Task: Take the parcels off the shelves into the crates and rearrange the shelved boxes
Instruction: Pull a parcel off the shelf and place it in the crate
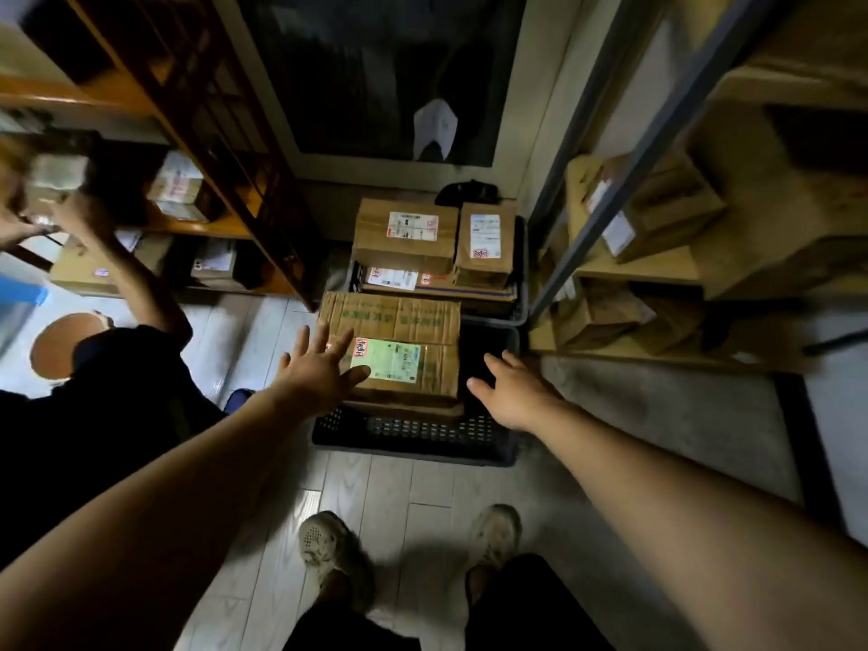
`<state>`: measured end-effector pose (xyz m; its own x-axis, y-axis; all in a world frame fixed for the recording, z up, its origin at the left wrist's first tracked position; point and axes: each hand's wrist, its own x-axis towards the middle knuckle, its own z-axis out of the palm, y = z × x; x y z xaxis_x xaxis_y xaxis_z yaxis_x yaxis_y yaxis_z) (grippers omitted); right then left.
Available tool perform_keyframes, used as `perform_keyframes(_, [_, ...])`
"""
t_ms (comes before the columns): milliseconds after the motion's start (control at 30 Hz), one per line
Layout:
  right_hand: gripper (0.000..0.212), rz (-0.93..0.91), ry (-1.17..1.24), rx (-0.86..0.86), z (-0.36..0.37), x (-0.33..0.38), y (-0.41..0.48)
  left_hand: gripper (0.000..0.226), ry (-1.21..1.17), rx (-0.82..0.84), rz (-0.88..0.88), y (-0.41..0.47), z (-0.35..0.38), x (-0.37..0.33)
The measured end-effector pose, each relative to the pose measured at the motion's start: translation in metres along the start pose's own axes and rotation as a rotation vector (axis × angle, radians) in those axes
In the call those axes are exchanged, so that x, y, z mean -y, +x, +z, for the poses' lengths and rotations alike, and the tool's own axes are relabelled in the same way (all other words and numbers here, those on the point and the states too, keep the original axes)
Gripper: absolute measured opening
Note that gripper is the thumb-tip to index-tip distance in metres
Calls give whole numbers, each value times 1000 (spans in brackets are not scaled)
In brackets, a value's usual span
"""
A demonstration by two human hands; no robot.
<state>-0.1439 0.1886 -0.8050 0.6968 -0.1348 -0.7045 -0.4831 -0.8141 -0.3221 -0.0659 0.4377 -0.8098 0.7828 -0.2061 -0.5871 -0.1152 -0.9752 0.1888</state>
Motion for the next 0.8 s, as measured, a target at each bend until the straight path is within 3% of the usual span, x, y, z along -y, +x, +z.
perform_keyframes(200, [65, -28, 36, -87, -37, -27, -82, 73, -33, -61, 7, -76, -22, -52])
perform_keyframes(300, [65, -20, 53, -210, -58, -45, -126, 73, -14, -119, 61, -105, -40, -83])
perform_keyframes(567, [60, 19, 128, -414, -75, -94, -252, 68, 26, -147, 357, -193, -71, -169])
perform_keyframes(667, [60, 24, 201, -473, -81, -120, -293, 61, 152, -137, 474, -228, -78, -207])
perform_keyframes(800, [60, 57, 260, -546, -100, -164, -328, 68, 137, -175, 533, -254, -81, -260])
